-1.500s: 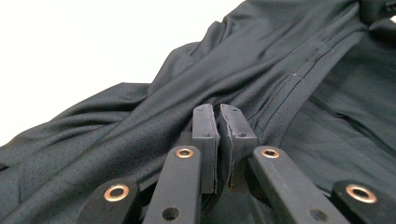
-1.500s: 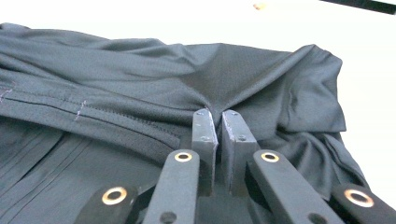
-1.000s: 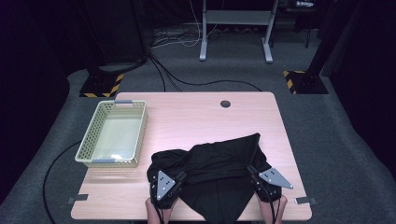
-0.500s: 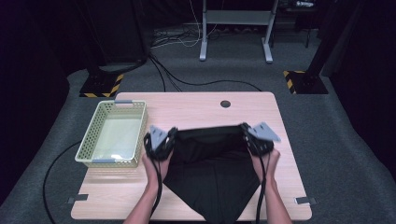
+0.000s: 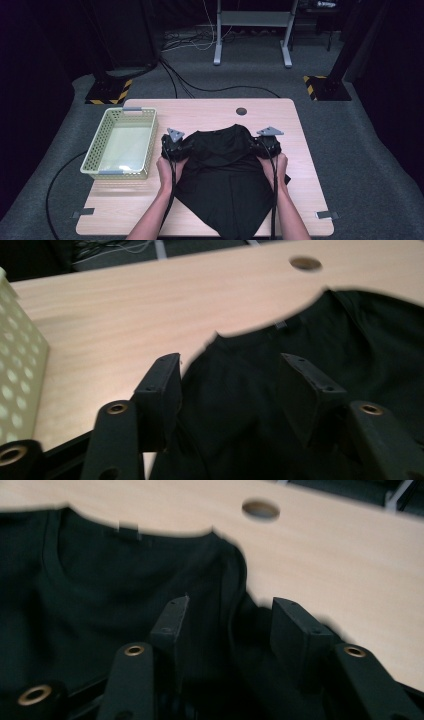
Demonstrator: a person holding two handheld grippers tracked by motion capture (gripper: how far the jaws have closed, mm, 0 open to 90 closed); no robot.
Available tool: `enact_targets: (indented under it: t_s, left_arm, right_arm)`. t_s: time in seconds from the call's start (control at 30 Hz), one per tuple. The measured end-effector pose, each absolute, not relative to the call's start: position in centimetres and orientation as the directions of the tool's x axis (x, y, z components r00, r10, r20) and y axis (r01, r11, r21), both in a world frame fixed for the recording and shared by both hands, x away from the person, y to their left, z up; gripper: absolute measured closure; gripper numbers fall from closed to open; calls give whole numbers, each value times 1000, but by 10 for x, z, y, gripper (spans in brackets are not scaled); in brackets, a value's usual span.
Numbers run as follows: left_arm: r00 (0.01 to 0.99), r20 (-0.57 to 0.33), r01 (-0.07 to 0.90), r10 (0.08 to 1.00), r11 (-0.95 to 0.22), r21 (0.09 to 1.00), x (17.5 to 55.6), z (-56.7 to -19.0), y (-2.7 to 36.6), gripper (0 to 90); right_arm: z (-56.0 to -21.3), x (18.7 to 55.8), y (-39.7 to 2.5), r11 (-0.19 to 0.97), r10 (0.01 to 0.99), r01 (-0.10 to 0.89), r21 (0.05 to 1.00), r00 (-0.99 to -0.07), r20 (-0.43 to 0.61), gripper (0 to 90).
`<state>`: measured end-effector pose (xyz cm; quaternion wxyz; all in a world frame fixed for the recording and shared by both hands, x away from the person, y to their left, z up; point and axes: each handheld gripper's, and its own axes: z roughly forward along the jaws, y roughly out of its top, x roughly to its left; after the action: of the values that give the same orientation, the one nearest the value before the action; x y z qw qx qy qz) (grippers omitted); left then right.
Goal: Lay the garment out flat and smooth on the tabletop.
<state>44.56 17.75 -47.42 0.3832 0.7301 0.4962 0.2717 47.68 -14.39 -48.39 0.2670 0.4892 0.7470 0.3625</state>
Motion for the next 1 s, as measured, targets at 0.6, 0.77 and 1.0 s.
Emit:
enact_targets:
  t_s: [0.6,0.77,1.0]
  left_arm:
    - [449,58,560,891,-332,759,390,-525,169,349]
    - [455,56,551,889,-330,766,370,-527,182,352]
    - [466,55,547,883,-336,767,364,-527,188,353]
  right_arm:
    - [-525,416,-148,273,916,583,765,-399,-22,401]
    - [-523,391,-142,309,888,574,759,-459,-14,425]
    - [-492,400,-171,234,920,498,835,-391,-26,494]
